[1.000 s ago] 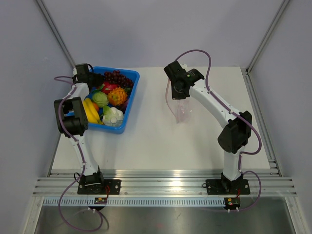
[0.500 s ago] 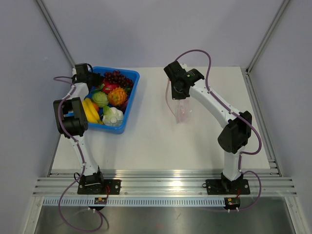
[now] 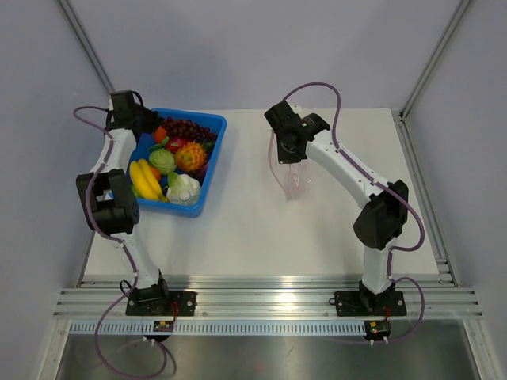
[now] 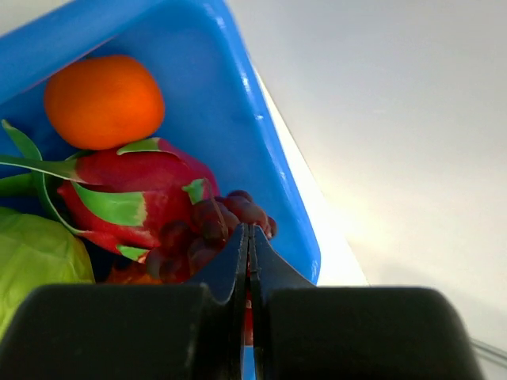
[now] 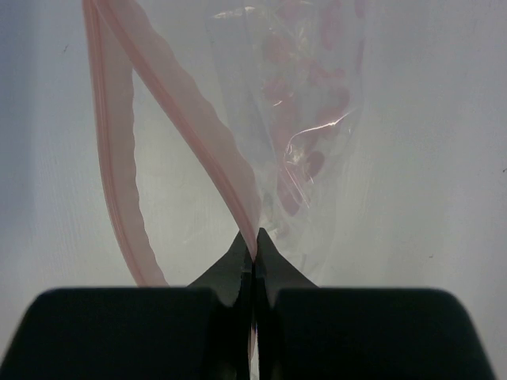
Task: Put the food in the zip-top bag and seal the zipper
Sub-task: Pick up the fake fruit from the bin.
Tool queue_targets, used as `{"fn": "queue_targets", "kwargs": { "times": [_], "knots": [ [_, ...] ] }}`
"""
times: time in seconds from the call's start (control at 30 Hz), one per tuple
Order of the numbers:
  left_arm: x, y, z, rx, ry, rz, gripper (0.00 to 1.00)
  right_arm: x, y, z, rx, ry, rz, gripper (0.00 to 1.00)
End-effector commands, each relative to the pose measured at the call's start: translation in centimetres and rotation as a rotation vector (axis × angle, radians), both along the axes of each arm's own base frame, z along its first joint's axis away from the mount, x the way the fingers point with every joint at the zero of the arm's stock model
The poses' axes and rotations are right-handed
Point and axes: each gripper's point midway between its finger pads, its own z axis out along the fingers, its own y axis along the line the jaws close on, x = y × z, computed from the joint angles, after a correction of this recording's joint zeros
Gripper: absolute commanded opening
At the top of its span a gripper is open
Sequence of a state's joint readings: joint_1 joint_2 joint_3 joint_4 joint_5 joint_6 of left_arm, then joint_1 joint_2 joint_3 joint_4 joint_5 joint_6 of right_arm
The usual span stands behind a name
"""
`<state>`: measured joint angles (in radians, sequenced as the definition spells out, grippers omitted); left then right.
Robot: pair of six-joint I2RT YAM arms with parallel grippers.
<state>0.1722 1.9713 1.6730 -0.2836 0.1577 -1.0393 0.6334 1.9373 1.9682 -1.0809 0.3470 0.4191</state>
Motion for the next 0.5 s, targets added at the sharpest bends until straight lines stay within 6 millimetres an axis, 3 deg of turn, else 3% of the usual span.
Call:
{"fn": "queue_targets", "kwargs": {
  "times": [0.0,0.1,0.47],
  "knots": [
    [-1.2,0.4,4.8,0.081,-0.096,-0.028,0.0,-0.5,0.5,1.5,0.029,-0.034,0.009,0.0],
    [-1.8,0.3,5.4,0.115,-0.091,-0.053,0.0,-0.9,0.5,1.6,0.029,-0.036,0.011,0.0],
    [-6.1,-1.6,12.9,0.293,-0.167,-0.26,0.0,-0.7,1.3,2.2,0.045,-0.047,0.026,0.0]
  ]
}}
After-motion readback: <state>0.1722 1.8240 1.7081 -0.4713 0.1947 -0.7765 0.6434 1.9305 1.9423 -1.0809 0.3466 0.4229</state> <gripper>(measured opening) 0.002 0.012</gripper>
